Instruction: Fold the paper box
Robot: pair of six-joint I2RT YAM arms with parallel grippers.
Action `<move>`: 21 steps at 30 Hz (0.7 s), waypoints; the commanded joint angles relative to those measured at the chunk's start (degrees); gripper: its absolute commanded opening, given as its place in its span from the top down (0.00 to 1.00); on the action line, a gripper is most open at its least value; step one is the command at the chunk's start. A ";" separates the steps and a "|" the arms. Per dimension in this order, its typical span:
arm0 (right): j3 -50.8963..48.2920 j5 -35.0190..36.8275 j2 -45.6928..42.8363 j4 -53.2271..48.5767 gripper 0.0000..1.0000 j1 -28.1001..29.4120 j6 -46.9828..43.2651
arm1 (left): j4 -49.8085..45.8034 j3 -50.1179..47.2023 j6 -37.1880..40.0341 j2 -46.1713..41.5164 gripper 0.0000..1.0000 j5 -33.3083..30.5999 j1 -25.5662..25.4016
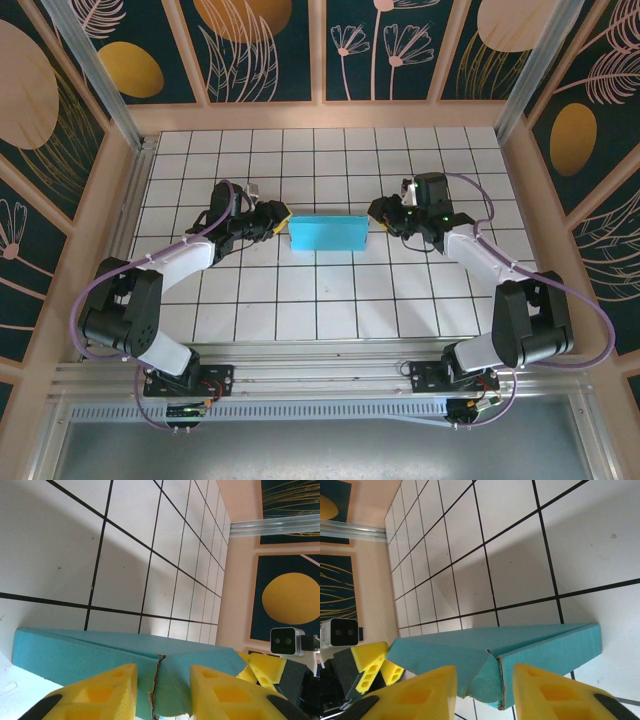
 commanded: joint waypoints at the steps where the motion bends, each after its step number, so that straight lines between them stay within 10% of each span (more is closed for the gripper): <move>1: -1.85 -0.60 0.24 1.93 0.68 -0.05 0.70 | -1.81 -0.76 -1.72 0.32 0.69 0.03 -0.25; 21: -4.43 1.24 1.72 3.20 0.76 -0.08 -0.49 | -5.32 1.60 3.71 0.62 0.59 -0.36 -1.61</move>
